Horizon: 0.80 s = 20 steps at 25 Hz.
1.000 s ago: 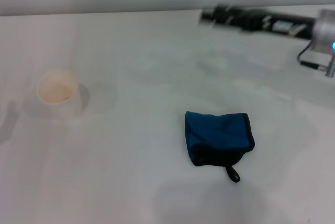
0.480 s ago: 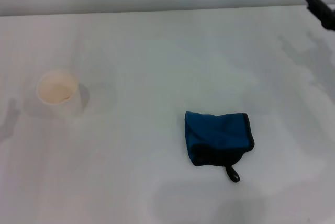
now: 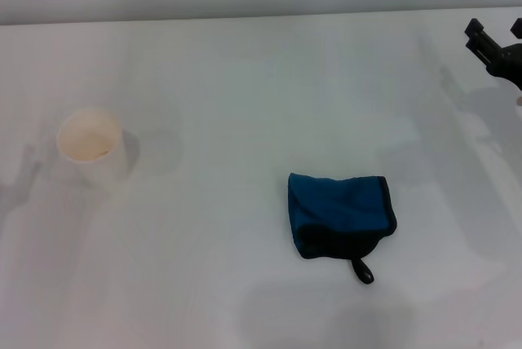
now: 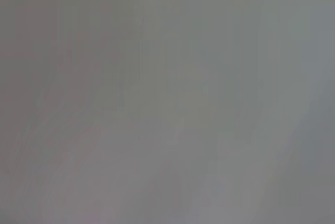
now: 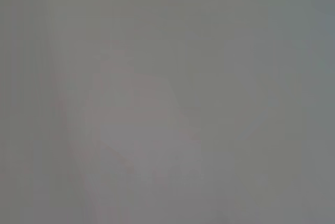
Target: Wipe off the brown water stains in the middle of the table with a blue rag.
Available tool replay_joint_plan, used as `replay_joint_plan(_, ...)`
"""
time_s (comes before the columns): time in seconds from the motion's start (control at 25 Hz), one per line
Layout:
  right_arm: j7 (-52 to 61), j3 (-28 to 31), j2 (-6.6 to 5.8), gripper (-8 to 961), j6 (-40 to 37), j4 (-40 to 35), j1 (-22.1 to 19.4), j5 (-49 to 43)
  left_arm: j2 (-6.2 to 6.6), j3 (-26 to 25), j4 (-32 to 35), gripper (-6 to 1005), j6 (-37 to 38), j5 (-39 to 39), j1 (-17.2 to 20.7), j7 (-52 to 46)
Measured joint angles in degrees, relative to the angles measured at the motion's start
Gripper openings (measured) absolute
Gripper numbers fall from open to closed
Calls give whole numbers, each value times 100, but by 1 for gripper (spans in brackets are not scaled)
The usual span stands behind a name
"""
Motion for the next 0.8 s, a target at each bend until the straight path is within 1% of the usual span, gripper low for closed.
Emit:
replay_joint_plan(0.16, 33, 111, -1, 871, -170, 5, 20, 46, 4, -3, -6, 876, -126, -47, -56, -13)
replay_joint_plan(0.36, 76, 357, -9, 871, -595, -14, 145, 51, 5, 8, -8, 876, -244, -66, -134, -17)
replay_joint_plan(0.44, 88, 366, -11, 871, -668, -48, 168, 52, 6, 29, -8, 876, -312, -25, -214, 2)
replay_joint_plan(0.56, 88, 369, -16, 871, -712, -60, 216, 54, 12, 3, -17, 876, -613, -69, -386, 15)
replay_joint_plan(0.68, 92, 456, -21, 871, -834, -76, 272, 56, 24, -14, -47, 876, -877, -228, -610, 13)
replay_joint_plan(0.8, 93, 602, -21, 871, -878, -80, 322, 56, 11, -20, -165, 876, -967, -466, -773, 16)
